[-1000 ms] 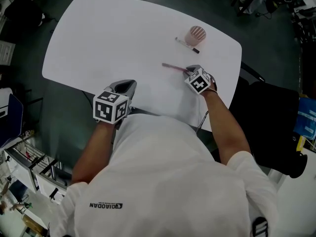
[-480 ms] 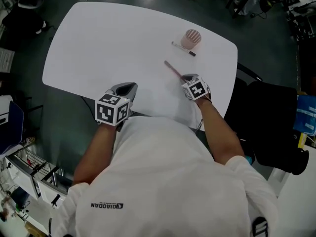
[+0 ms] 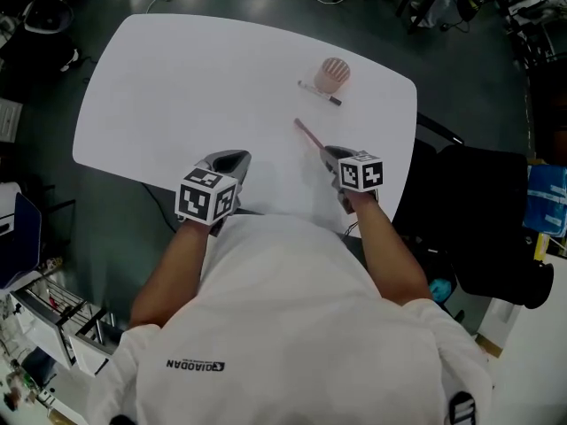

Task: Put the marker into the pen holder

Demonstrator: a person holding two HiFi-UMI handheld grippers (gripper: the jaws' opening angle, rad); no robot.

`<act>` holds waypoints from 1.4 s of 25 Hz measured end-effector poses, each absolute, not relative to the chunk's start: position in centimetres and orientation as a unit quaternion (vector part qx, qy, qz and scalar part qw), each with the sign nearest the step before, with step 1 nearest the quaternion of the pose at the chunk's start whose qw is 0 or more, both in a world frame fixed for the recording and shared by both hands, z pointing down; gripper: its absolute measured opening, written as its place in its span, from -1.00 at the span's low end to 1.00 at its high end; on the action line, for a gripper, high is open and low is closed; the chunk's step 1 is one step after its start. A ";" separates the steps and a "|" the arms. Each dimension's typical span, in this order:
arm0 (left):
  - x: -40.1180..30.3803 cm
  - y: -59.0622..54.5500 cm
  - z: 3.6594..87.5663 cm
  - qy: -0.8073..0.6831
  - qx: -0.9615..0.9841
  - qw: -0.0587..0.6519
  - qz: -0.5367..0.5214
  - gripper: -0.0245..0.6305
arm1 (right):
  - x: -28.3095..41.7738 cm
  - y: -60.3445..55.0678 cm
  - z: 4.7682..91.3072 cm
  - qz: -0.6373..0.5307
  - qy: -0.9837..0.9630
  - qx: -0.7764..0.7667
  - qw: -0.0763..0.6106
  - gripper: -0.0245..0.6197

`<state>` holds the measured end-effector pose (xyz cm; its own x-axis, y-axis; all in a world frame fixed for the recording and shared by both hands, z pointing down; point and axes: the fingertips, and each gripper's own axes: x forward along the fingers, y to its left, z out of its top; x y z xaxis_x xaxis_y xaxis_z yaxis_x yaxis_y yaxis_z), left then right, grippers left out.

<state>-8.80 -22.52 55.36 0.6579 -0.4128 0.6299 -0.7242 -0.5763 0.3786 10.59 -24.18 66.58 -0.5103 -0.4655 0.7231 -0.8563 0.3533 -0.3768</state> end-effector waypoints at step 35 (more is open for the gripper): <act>-12.0 -22.6 55.5 -0.337 0.855 0.322 0.228 -0.84 | 16.9 -37.9 57.1 0.291 -0.732 0.571 0.233 -0.68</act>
